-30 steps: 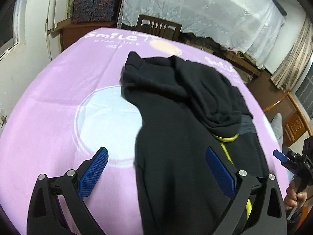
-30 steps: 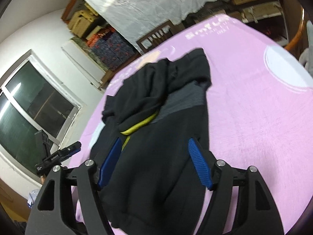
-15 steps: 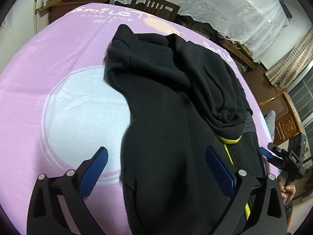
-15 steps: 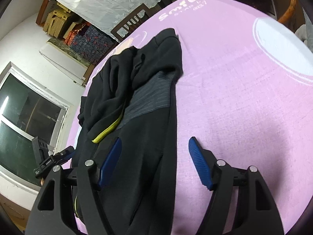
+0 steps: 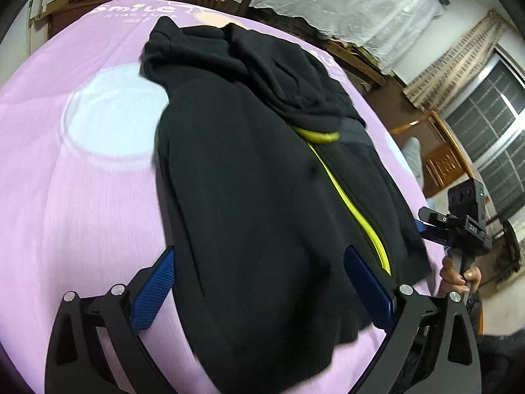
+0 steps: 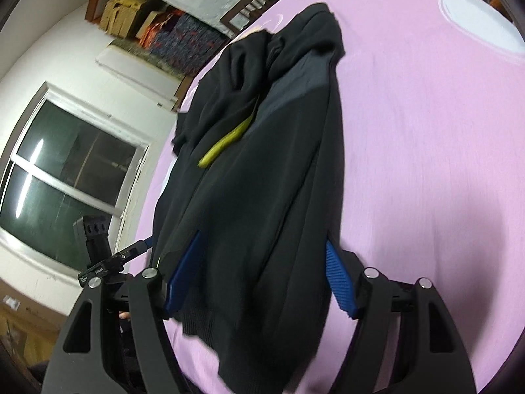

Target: Fold large clothes

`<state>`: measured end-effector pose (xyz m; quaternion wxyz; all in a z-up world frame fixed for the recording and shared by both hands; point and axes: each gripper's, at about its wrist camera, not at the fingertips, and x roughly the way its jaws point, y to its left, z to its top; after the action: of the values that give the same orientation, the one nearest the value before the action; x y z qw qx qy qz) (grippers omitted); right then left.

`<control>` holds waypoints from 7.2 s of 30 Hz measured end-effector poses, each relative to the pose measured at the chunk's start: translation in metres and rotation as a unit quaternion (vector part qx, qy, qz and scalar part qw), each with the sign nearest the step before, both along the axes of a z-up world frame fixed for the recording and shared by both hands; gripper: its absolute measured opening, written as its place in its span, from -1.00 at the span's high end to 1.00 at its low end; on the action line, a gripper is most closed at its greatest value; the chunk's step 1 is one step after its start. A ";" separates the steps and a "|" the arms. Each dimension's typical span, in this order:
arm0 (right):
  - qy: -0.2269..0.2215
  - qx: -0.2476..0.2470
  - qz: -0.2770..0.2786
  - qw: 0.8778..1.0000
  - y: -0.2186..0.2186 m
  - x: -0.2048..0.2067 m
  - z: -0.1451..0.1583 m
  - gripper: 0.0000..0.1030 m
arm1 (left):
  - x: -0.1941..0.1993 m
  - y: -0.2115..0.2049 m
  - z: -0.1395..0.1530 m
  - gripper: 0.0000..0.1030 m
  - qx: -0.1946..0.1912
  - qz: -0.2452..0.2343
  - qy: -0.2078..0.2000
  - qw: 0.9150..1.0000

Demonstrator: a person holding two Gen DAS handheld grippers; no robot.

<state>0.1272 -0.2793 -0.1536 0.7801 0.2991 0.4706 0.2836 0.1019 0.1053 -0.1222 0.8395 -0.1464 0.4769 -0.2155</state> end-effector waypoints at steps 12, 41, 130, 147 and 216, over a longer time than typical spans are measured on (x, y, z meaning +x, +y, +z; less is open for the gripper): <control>-0.030 -0.027 0.024 0.999 0.016 -0.024 -0.004 0.20 | -0.011 -0.003 -0.002 -0.59 -0.012 0.009 -0.029 0.999; -0.054 0.052 0.020 0.997 -0.007 -0.024 0.016 0.72 | -0.013 0.014 0.029 0.78 -0.047 0.041 -0.064 0.996; -0.175 -0.108 -0.086 0.975 0.033 0.311 0.087 0.87 | 0.301 0.032 0.080 0.61 0.003 0.131 -0.126 0.983; -0.066 -0.174 -0.113 0.976 0.047 0.346 0.006 0.70 | 0.322 0.025 0.020 0.13 0.088 0.165 -0.053 0.981; -0.165 -0.172 -0.011 0.971 0.130 0.162 0.099 -0.23 | 0.147 -0.117 0.092 -0.76 0.284 0.119 -0.253 0.917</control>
<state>0.2890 -0.1491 -0.0548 0.8898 0.1146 0.3739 0.2353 0.2487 -0.0120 -0.0301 0.9579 0.1021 0.2685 0.0008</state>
